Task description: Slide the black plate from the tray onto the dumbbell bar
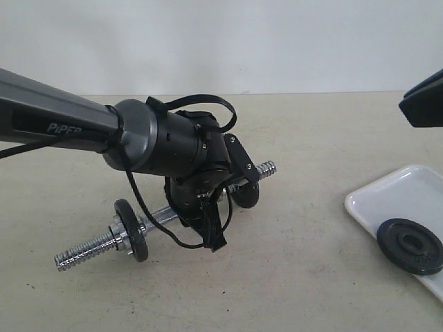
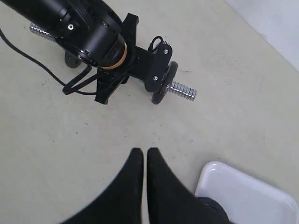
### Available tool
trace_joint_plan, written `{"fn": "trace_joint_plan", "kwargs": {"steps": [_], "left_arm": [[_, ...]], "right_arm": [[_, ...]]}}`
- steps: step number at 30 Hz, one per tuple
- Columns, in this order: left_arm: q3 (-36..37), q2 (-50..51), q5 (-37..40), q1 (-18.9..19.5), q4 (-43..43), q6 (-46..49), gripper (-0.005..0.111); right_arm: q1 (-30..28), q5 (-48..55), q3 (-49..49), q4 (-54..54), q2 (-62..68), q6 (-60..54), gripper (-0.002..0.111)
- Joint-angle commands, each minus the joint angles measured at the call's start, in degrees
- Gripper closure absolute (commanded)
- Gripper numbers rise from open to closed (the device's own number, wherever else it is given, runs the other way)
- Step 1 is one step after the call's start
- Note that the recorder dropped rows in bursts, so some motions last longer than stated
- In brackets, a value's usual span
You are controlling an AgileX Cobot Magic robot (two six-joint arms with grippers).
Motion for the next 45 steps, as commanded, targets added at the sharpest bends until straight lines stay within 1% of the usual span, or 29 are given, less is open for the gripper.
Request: {"fn": "trace_joint_plan", "kwargs": {"steps": [1,11,13,16,17,19,25,28,30,32,35,36,37,38,40,42,45], "left_arm": [[0.2,-0.1,5.0,0.0,1.0,-0.8,0.102],[0.2,-0.1,6.2,0.0,1.2,-1.0,0.101],[0.2,-0.1,6.9,0.0,1.2,-1.0,0.095],[0.2,-0.1,7.8,0.0,1.2,-1.0,0.083],[0.2,-0.1,8.2,0.0,1.2,-1.0,0.074],[0.2,-0.1,8.9,0.0,1.3,-1.0,0.069],[0.2,-0.1,12.7,0.0,1.3,-1.0,0.069],[0.2,-0.1,12.9,0.0,0.0,-1.0,0.069],[0.8,-0.5,11.1,0.0,-0.8,-1.0,0.069],[3.3,-2.3,6.4,0.0,-1.1,-1.0,0.069],[9.6,-6.4,-1.4,0.0,-0.6,-3.0,0.069],[10.6,-7.1,-2.6,0.0,0.1,-3.7,0.069],[13.0,-8.7,-5.9,0.0,1.8,-5.1,0.069],[13.9,-9.3,-7.6,0.0,2.4,-5.6,0.069],[17.1,-10.9,-13.5,0.0,3.1,-6.2,0.069],[18.6,-10.9,-17.6,0.0,3.1,-7.9,0.069],[19.9,-10.9,-20.9,0.0,3.1,-8.3,0.069]], "right_arm": [[0.1,-0.5,-0.2,-0.3,-0.3,0.3,0.108],[0.1,1.3,-0.2,-0.3,-0.3,0.9,0.108],[0.1,1.2,-0.2,-0.3,-0.3,0.9,0.108],[0.1,1.2,-0.2,-0.3,-0.3,0.9,0.108],[0.1,1.2,-0.2,-0.3,-0.3,0.9,0.108],[0.1,1.2,-0.2,-0.3,-0.3,0.9,0.108],[0.1,1.2,-0.2,-0.3,-0.3,0.9,0.108],[0.1,1.2,-0.2,-0.3,-0.3,0.9,0.108],[0.1,1.2,-0.2,-0.7,-0.3,0.9,0.108],[0.1,1.2,-0.2,-1.0,-0.3,0.9,0.108],[0.1,0.2,-0.2,-1.0,-0.3,0.9,0.108],[0.1,0.2,-0.2,-1.0,-0.3,0.9,0.108],[0.1,0.1,-0.2,-1.0,-0.3,0.9,0.108],[0.1,0.1,-0.2,-1.0,-0.3,0.9,0.108],[0.1,0.1,-0.2,-1.0,-0.3,0.9,0.108],[0.1,0.4,-0.2,-1.0,-0.3,0.9,0.108],[0.1,1.4,-0.2,-1.0,-0.3,0.9,0.108]]}}
